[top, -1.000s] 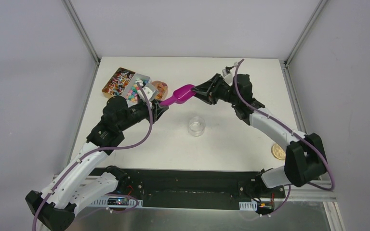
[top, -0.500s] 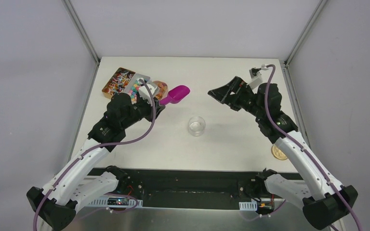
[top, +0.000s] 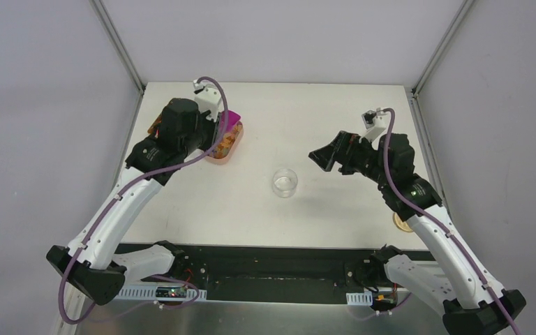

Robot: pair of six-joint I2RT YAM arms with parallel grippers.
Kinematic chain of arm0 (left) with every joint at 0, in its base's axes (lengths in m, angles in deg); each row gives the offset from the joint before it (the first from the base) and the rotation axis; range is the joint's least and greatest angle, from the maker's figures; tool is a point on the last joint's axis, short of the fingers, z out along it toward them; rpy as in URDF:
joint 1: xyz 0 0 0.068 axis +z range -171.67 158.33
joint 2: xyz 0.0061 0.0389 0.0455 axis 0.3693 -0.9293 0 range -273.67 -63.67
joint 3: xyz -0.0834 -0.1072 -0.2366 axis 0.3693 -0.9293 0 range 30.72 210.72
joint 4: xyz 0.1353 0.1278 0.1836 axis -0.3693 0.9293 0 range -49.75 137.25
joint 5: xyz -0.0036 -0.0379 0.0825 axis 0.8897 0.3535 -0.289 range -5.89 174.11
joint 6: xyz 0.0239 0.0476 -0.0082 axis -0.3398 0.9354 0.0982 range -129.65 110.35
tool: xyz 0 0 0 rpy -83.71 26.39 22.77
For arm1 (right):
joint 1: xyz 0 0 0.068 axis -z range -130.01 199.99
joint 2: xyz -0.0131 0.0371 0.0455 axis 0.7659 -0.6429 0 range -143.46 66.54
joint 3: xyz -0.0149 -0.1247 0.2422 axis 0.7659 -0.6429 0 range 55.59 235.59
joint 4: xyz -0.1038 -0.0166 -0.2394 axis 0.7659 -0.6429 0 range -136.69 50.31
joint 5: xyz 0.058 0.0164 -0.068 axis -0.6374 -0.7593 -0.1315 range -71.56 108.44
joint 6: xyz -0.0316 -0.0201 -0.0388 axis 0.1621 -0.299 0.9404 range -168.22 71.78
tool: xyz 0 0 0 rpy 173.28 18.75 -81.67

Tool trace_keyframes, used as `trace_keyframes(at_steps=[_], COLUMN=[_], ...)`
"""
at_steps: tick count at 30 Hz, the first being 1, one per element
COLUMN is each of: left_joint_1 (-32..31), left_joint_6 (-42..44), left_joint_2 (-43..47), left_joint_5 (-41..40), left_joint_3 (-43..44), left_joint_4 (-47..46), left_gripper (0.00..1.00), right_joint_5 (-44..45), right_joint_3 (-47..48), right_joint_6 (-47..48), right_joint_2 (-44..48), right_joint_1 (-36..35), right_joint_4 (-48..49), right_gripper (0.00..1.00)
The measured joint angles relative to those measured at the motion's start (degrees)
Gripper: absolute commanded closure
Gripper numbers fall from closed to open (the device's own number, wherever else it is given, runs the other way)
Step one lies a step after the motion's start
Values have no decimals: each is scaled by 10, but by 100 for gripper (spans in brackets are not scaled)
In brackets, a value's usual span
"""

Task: Pack the candies
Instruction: Scoop the fake candies from the storage box.

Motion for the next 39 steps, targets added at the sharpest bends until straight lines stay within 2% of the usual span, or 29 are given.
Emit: trace_keyframes(at_steps=[7, 14, 23, 29, 39], left_joint_1=[47, 117, 117, 117, 117], left_joint_6=[-27, -40, -25, -10, 4], left_joint_2=[-63, -94, -174, -256, -328], left_joint_5=[-44, -32, 5, 9, 7], left_joint_3=[103, 114, 141, 180, 221], left_joint_4=[124, 195, 217, 219, 248], left_gripper=[100, 100, 100, 100, 100], right_joint_5=[-43, -82, -85, -77, -74], right_joint_3=[-49, -93, -84, -59, -45], right_joint_6=[0, -16, 1, 17, 23], right_joint_2=[46, 48, 31, 18, -1], right_joint_1=[0, 0, 0, 0, 0], right_joint_4=[6, 29, 32, 33, 33], right_gripper=[0, 0, 0, 0, 0])
